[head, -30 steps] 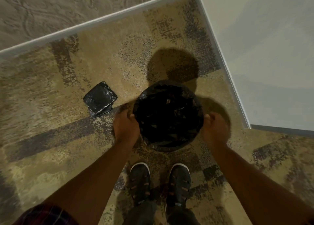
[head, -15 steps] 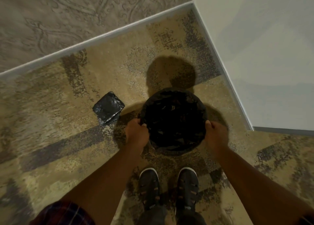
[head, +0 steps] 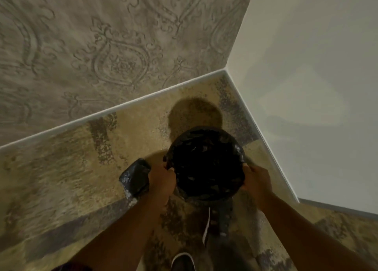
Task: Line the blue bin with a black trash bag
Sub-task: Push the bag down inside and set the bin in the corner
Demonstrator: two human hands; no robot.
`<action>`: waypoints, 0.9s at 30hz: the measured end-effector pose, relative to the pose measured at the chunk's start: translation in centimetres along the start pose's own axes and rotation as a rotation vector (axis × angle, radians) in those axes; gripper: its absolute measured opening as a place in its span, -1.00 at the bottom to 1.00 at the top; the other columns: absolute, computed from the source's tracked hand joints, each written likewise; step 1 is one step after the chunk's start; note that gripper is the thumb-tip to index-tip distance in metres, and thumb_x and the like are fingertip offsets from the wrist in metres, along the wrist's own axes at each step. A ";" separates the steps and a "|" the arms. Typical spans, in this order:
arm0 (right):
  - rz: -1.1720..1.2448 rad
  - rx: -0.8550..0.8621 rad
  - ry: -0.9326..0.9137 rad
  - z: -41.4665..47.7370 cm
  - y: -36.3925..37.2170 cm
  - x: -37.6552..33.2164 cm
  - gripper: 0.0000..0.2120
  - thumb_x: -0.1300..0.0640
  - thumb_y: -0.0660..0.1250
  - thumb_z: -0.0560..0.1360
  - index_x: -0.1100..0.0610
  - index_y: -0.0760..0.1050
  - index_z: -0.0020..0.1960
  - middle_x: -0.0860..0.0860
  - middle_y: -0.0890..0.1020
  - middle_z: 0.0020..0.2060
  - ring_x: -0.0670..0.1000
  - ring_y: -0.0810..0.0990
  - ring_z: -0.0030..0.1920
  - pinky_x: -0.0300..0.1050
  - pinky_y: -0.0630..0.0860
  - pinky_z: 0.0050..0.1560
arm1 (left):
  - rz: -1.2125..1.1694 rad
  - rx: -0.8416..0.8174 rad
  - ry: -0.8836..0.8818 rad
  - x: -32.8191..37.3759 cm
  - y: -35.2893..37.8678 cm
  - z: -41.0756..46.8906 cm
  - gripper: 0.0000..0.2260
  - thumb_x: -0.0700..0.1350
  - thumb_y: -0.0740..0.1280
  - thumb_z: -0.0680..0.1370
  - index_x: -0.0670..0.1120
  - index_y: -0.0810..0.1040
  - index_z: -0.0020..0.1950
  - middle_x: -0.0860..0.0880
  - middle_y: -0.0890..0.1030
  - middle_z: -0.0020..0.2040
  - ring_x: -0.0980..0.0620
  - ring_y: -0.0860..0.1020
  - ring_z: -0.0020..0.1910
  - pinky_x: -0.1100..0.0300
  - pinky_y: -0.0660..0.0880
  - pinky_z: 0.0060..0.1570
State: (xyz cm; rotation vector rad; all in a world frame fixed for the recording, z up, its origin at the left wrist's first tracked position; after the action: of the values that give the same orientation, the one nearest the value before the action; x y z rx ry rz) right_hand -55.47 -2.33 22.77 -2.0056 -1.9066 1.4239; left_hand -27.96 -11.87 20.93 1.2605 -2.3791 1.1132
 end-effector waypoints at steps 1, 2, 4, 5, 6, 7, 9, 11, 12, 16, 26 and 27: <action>0.002 0.003 -0.006 0.8 0.0 -0.8 -0.65 0.07 0.27 0.66 0.34 0.66 -0.03 0.33 0.71 -0.15 0.35 0.71 -0.13 0.40 0.63 0.02 | -0.005 0.004 0.019 0.9 -0.1 0.6 -0.93 -0.16 0.30 0.70 -0.08 0.58 0.10 -0.08 0.60 -0.10 -0.14 0.58 -0.19 -0.01 0.50 -0.23; -0.002 0.004 -0.008 1.8 0.0 -1.6 -0.66 0.07 0.28 0.66 0.31 0.67 -0.06 0.31 0.71 -0.18 0.33 0.72 -0.16 0.37 0.65 -0.02 | -0.009 0.011 0.039 2.0 -0.1 1.4 -0.91 -0.18 0.29 0.70 -0.10 0.60 0.09 -0.08 0.61 -0.15 -0.12 0.56 -0.25 0.01 0.49 -0.29; -0.001 -0.006 -0.027 4.0 0.1 -3.2 -0.62 0.01 0.27 0.66 0.27 0.67 -0.10 0.27 0.71 -0.23 0.31 0.72 -0.18 0.32 0.67 -0.05 | -0.027 0.039 0.043 4.1 0.0 3.3 -0.85 -0.21 0.28 0.70 -0.16 0.65 0.05 -0.10 0.57 -0.26 -0.10 0.50 -0.36 0.13 0.43 -0.44; -0.001 -0.008 -0.046 5.2 0.2 -4.0 -0.58 -0.04 0.26 0.66 0.27 0.66 -0.11 0.27 0.71 -0.24 0.30 0.72 -0.19 0.30 0.66 -0.06 | -0.041 0.067 0.040 5.1 0.1 4.3 -0.84 -0.23 0.28 0.69 -0.21 0.65 0.05 -0.11 0.53 -0.31 -0.08 0.45 -0.40 0.22 0.36 -0.53; -0.008 -0.012 -0.060 6.5 0.2 -4.7 -0.54 -0.09 0.24 0.66 0.28 0.65 -0.11 0.28 0.70 -0.24 0.30 0.71 -0.20 0.30 0.64 -0.06 | -0.034 0.096 0.043 6.2 0.4 5.3 -0.84 -0.24 0.28 0.69 -0.26 0.64 0.02 -0.09 0.48 -0.36 -0.05 0.40 -0.45 0.30 0.29 -0.61; -0.013 -0.012 -0.075 7.8 0.2 -5.4 -0.50 -0.12 0.23 0.66 0.30 0.64 -0.11 0.30 0.68 -0.24 0.32 0.70 -0.20 0.30 0.64 -0.06 | 0.012 0.114 0.058 7.2 0.6 6.2 -0.82 -0.25 0.29 0.68 -0.25 0.61 -0.07 -0.06 0.45 -0.39 -0.01 0.37 -0.47 0.33 0.25 -0.65; -0.013 -0.019 -0.102 9.6 0.1 -6.6 -0.47 -0.12 0.23 0.66 0.35 0.61 -0.09 0.37 0.66 -0.20 0.38 0.67 -0.17 0.35 0.64 -0.06 | 0.088 0.127 0.065 8.8 0.9 7.5 -0.74 -0.22 0.31 0.65 -0.12 0.52 -0.25 -0.02 0.47 -0.39 0.02 0.41 -0.46 0.20 0.33 -0.55; 0.020 -0.010 -0.106 12.1 -0.4 -8.1 -0.46 -0.10 0.23 0.67 0.40 0.58 -0.06 0.43 0.63 -0.15 0.43 0.66 -0.15 0.40 0.63 -0.07 | 0.064 0.132 0.043 11.0 1.6 9.1 -0.78 -0.20 0.34 0.63 -0.05 0.55 -0.22 0.01 0.54 -0.33 -0.02 0.51 -0.38 0.15 0.39 -0.38; 0.026 -0.008 -0.109 13.0 -0.5 -8.8 -0.45 -0.11 0.23 0.67 0.41 0.58 -0.04 0.43 0.64 -0.13 0.44 0.65 -0.14 0.41 0.63 -0.05 | 0.039 0.124 0.031 11.8 1.7 9.6 -0.83 -0.19 0.35 0.62 -0.06 0.59 -0.16 0.01 0.57 -0.30 -0.05 0.55 -0.35 0.12 0.43 -0.32; 0.052 0.009 -0.107 17.3 -1.0 -11.2 -0.44 -0.12 0.23 0.66 0.43 0.57 0.03 0.44 0.64 -0.04 0.45 0.66 -0.08 0.42 0.63 -0.02 | -0.075 0.111 0.028 15.3 3.1 13.2 -0.80 -0.20 0.37 0.59 -0.02 0.63 -0.21 -0.04 0.65 -0.27 -0.07 0.62 -0.32 0.07 0.55 -0.27; 0.141 0.069 -0.073 25.9 0.7 -14.1 -0.44 -0.13 0.27 0.64 0.44 0.55 0.03 0.47 0.62 -0.01 0.49 0.64 -0.04 0.53 0.58 -0.04 | -0.253 0.058 -0.023 20.3 6.1 21.0 -0.87 -0.21 0.34 0.65 -0.10 0.68 0.10 -0.02 0.65 -0.12 -0.18 0.69 -0.04 -0.19 0.70 0.05; 0.135 0.072 -0.075 26.5 0.9 -14.3 -0.43 -0.13 0.26 0.65 0.45 0.55 0.04 0.47 0.61 0.00 0.50 0.63 -0.04 0.53 0.57 -0.04 | -0.272 0.053 -0.038 20.7 6.3 21.5 -0.84 -0.22 0.33 0.65 -0.15 0.66 0.18 -0.05 0.65 -0.09 -0.19 0.69 -0.03 -0.18 0.70 0.03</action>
State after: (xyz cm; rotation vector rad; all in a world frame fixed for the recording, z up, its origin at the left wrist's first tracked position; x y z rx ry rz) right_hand -68.45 -28.44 15.00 -2.1135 -1.7488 1.5956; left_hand -42.38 -37.72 13.44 1.5790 -2.1332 1.0816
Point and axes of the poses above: each hand's wrist, its own z-axis towards the middle knuckle, its own y-axis out of the palm, x = y × z, the point moved 2 cm from there along z, towards the middle knuckle
